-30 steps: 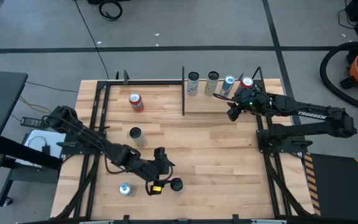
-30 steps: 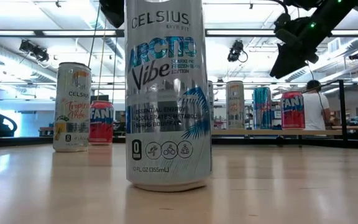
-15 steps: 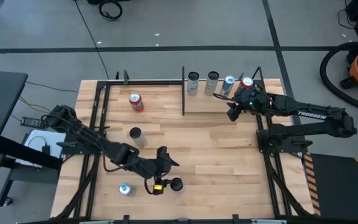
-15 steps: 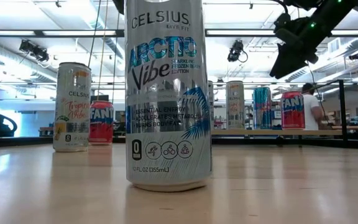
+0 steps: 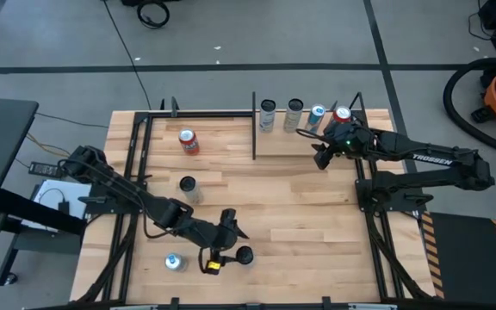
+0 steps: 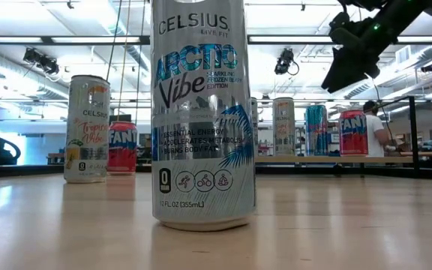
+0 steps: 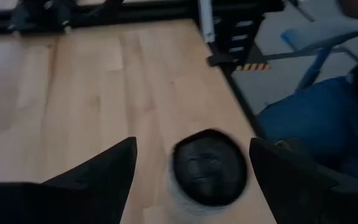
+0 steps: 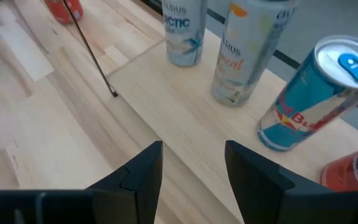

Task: Place canned beverage on shelf
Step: Put the white blue soda can on the shelf aligned with the other blue white soda can

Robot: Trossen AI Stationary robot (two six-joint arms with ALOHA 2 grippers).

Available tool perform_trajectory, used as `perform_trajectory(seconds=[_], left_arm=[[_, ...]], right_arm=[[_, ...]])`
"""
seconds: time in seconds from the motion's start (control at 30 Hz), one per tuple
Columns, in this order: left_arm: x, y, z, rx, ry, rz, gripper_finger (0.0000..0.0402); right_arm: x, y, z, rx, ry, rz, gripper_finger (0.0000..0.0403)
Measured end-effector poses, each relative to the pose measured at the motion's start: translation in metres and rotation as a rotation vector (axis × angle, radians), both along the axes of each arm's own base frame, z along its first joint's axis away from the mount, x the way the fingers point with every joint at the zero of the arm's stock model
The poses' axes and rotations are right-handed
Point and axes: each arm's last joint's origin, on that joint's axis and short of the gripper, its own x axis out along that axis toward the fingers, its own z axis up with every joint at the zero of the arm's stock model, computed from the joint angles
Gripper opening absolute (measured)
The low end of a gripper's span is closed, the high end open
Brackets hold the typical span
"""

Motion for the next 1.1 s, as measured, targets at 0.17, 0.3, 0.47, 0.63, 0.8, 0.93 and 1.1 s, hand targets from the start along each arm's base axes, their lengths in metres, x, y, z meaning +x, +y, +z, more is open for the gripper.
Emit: perform_trajectory(seconds=[0.17,0.3,0.47,0.63,0.8,0.93,1.1], left_arm=[[0.005,0.011,0.003,-0.013,-0.011,0.044,0.0314],[0.007,0.016,0.007,-0.069,-0.025,0.084,0.0314],[0.008,0.016,0.009,-0.081,-0.039,0.086,0.0314],[0.009,0.015,0.011,-0.142,-0.057,0.108,0.0314],[0.01,0.016,0.014,-0.155,-0.085,0.11,0.0314],[0.01,0.016,0.014,-0.154,-0.084,0.109,0.0314],[0.011,0.017,0.014,-0.159,-0.084,0.114,0.0314]], right_arm=[[0.002,-0.001,0.002,-0.008,-0.025,-0.001,0.0183],[0.002,0.0,0.002,-0.008,-0.025,0.0,0.0183],[0.001,0.0,0.002,-0.008,-0.024,0.0,0.0183],[0.002,0.0,0.002,-0.007,-0.024,0.004,0.0183],[0.002,0.0,0.002,-0.025,-0.008,0.022,0.0183],[0.002,0.0,0.002,-0.038,0.004,0.036,0.0183],[0.002,0.0,0.002,-0.039,0.005,0.037,0.0183]])
